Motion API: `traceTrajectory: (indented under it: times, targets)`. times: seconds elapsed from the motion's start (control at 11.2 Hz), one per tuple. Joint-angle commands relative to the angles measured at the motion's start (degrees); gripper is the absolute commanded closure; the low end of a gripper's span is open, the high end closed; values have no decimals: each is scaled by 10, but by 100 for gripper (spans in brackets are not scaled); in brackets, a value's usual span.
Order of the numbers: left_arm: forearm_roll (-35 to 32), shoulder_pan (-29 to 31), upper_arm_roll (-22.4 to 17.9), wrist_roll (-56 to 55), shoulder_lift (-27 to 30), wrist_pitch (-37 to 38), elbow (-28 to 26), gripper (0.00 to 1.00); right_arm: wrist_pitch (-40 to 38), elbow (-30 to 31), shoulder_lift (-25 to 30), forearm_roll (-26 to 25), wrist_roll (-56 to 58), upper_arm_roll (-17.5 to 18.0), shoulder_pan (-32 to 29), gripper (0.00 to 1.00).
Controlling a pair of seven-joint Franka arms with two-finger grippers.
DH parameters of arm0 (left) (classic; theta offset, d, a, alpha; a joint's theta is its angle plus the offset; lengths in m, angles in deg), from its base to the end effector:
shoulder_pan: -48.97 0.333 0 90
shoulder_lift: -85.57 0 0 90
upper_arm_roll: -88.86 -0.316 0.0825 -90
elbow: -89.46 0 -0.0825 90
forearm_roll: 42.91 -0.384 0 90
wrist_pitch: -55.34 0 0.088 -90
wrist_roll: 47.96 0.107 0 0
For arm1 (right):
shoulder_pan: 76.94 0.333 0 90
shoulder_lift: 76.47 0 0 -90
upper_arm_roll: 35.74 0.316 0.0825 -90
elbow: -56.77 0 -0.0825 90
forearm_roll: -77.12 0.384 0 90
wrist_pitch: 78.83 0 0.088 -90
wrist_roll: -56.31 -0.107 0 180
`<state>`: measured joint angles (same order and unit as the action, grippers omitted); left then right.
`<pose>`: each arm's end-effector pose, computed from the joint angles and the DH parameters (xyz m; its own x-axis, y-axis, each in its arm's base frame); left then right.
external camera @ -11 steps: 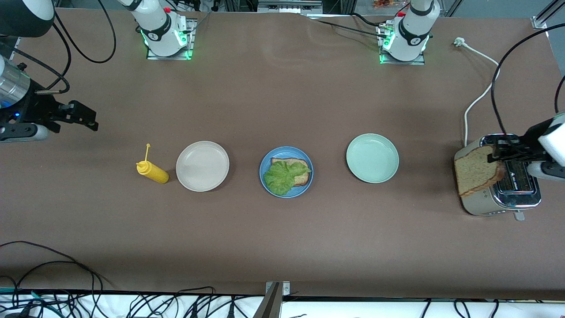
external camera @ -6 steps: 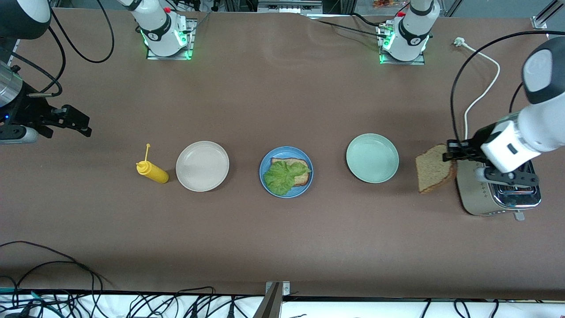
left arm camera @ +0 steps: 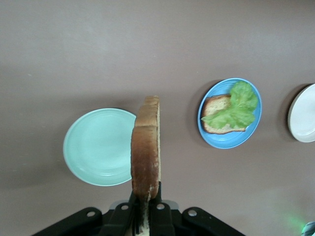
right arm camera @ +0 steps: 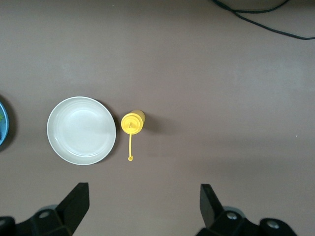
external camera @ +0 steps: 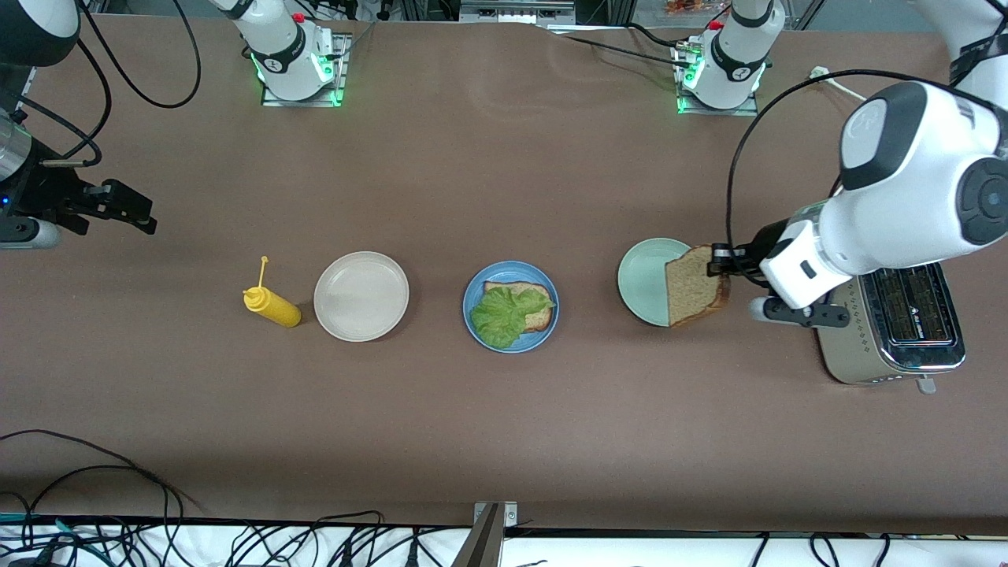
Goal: Make sandwich in blue plate with both arms
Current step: 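Carry the bread slice with the left gripper over the blue plate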
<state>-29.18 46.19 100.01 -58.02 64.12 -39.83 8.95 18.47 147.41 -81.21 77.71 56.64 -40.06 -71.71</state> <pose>0.6393 -0.1623 0.4897 0.9850 -0.0463 -0.1663 0.0014 -0.9612 0.2758 0.5897 0.0121 0.5834 0.9992 0.0208 0.0338 0.0209 -0.9998 -0.0038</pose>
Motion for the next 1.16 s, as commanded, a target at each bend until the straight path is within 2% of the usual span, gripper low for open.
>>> traceTrajectory:
  times: [0.0,0.36,0.72,1.07]
  targets:
    - [18,-14,37,-74,-23,-51,6,100,-4,17,17,-6,15,-12,-2,0]
    - [45,-20,94,-87,-64,-130,6,100,-4,17,14,-3,28,-19,-2,0]
    - [45,-36,144,-185,-108,-199,6,100,-4,18,12,-2,29,-17,-2,0]
    - [41,-60,164,-211,-157,-279,4,100,-4,17,11,-2,31,-18,-2,0]
